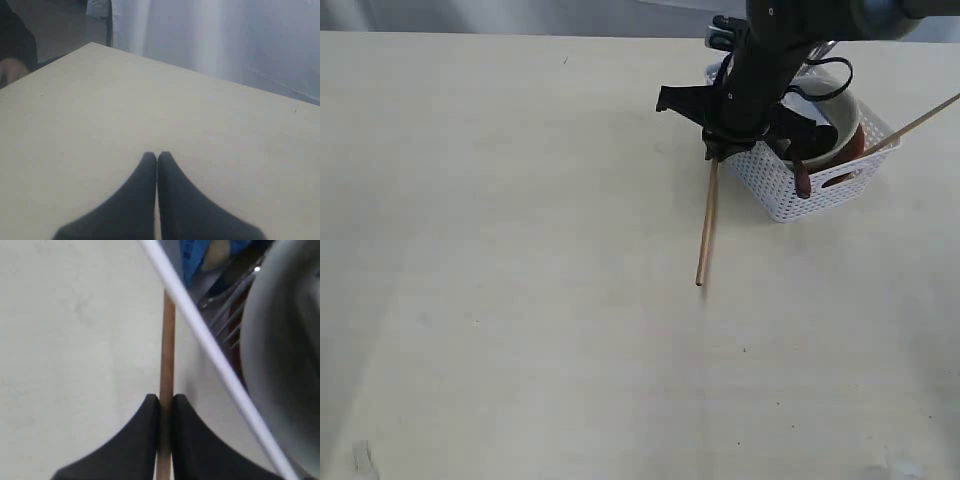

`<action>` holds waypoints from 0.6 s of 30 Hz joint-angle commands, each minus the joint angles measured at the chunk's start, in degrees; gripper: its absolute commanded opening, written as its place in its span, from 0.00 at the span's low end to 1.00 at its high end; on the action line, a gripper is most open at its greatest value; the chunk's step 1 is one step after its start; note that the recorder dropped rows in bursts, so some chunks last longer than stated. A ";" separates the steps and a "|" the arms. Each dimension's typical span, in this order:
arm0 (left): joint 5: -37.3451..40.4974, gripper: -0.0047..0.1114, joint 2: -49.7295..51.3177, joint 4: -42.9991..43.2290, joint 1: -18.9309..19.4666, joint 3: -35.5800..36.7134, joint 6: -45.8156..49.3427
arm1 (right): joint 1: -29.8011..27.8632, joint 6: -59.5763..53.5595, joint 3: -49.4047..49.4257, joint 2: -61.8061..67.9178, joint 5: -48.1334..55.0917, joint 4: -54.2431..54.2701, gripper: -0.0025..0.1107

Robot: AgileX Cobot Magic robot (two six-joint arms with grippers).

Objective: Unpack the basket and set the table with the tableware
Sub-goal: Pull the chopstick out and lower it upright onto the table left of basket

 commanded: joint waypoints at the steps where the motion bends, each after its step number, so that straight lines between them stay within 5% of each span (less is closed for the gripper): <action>1: -0.45 0.04 -0.19 0.16 0.09 0.10 0.19 | 2.37 -0.19 -0.40 -2.81 0.71 0.32 0.02; 18: -0.45 0.04 -0.19 0.16 -0.01 0.10 0.17 | 8.25 1.71 -0.30 0.30 4.73 0.82 0.02</action>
